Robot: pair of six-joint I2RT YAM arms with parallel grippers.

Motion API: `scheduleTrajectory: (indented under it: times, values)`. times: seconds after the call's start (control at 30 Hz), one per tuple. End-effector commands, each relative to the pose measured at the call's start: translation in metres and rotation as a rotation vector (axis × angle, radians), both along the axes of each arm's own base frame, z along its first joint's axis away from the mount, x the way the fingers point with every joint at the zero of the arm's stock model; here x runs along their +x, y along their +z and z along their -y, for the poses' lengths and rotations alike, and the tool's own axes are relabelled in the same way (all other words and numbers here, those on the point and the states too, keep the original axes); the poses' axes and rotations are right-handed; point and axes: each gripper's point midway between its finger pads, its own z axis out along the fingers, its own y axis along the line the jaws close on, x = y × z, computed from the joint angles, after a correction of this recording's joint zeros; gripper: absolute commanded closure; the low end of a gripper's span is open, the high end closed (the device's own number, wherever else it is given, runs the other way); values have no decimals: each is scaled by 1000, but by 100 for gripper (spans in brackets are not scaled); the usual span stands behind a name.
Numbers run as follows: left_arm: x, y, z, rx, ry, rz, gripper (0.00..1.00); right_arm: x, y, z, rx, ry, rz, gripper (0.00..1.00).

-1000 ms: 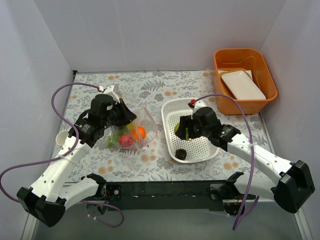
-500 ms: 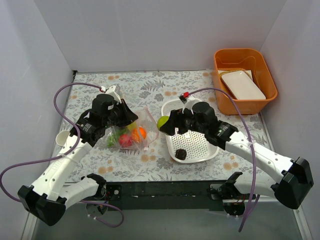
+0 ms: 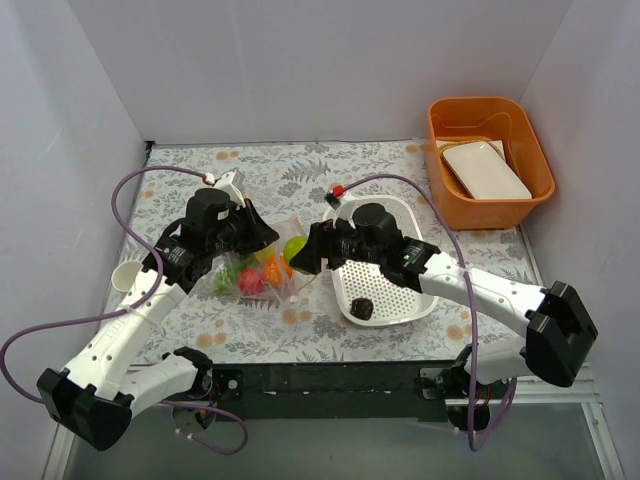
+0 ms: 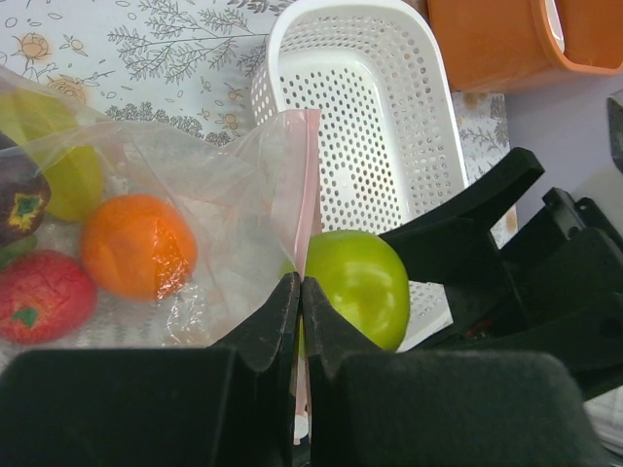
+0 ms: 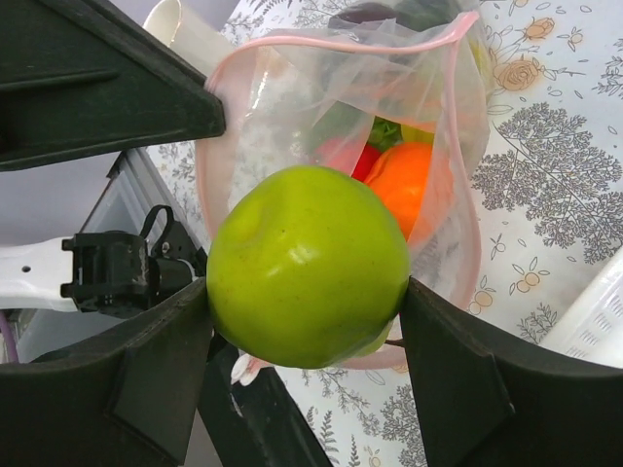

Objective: Place the food in the zip-top bag and seal the zipper
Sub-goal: Place the fake fruit in the zipper food storage bag.

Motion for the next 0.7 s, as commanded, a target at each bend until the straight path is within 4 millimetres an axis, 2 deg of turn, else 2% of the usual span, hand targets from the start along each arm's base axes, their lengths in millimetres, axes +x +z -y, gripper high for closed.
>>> scheduleTrajectory:
  times: [0.0, 0.17, 0.2, 0.23, 0.3, 0.33, 0.37, 0.43, 0.5, 0.53, 0.67]
  values:
    - [-4, 4, 4, -12, -28, 15, 100, 7, 27, -19, 85, 17, 50, 57]
    - [-5, 9, 3, -18, -24, 22, 100, 13, 16, -32, 64, 33, 35, 56]
    - [-5, 12, 3, -24, -22, 28, 100, 16, 23, -35, 70, 32, 42, 55]
    - [-5, 13, 3, -28, -21, 30, 100, 18, 16, -37, 52, 30, 31, 51]
    - [-6, 16, 2, -32, -20, 35, 100, 19, 19, -41, 45, 35, 39, 43]
    - [-5, 18, 1, -31, -13, 41, 100, 22, 15, -42, 33, 31, 37, 38]
    - [-6, 18, 1, -30, -12, 40, 100, 23, 13, -41, 14, 29, 46, 26]
    - [-5, 21, -1, -30, 1, 45, 100, 27, 18, -41, 3, 18, 68, 18]
    - [-5, 26, -1, -38, -2, 57, 100, 33, 19, -37, -27, -4, 91, 14]
    - [-4, 28, 0, -44, 0, 62, 100, 35, 29, -37, -20, -11, 111, 11]
    - [-2, 38, -2, -50, 17, 82, 100, 41, 42, -28, -26, -57, 155, 5]
